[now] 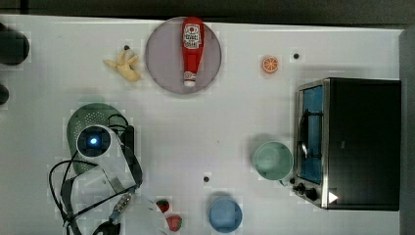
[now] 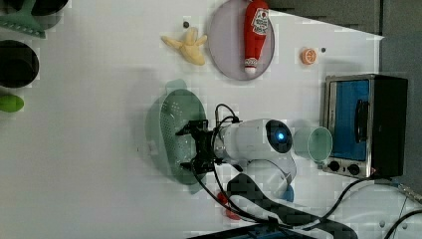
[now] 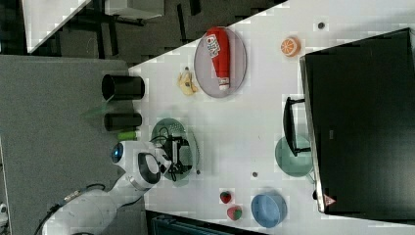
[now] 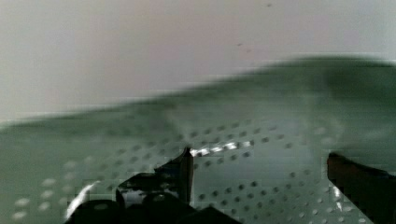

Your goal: Drag strainer left to right.

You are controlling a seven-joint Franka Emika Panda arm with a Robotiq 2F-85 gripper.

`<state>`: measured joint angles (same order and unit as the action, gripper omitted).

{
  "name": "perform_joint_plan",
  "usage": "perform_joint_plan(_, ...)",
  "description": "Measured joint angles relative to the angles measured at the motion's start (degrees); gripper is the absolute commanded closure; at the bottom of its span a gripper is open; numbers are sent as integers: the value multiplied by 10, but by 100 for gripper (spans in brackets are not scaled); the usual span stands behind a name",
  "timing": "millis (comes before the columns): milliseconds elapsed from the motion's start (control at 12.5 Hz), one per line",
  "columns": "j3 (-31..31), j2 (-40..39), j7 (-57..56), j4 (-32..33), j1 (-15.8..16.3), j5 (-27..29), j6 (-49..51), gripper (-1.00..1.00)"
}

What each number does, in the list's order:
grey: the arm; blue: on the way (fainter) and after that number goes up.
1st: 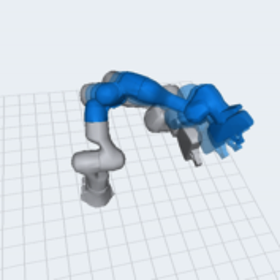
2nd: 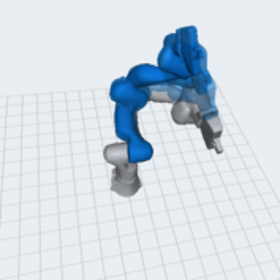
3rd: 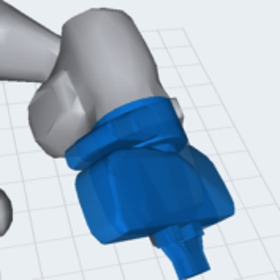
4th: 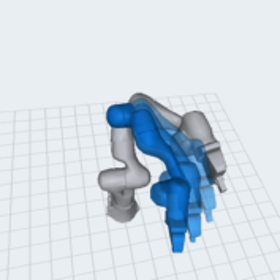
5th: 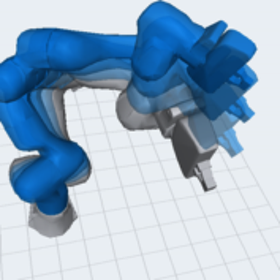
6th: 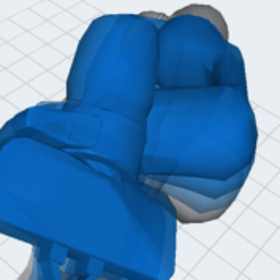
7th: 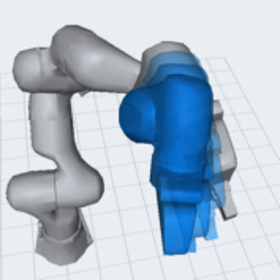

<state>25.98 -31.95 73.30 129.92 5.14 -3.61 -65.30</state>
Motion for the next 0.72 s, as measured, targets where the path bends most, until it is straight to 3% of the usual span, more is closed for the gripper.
perform_joint_plan(240,-14,4,0,-2,15,-6,-1,-100)
perform_joint_plan(720,-47,56,4,19,12,-5,-13,-100)
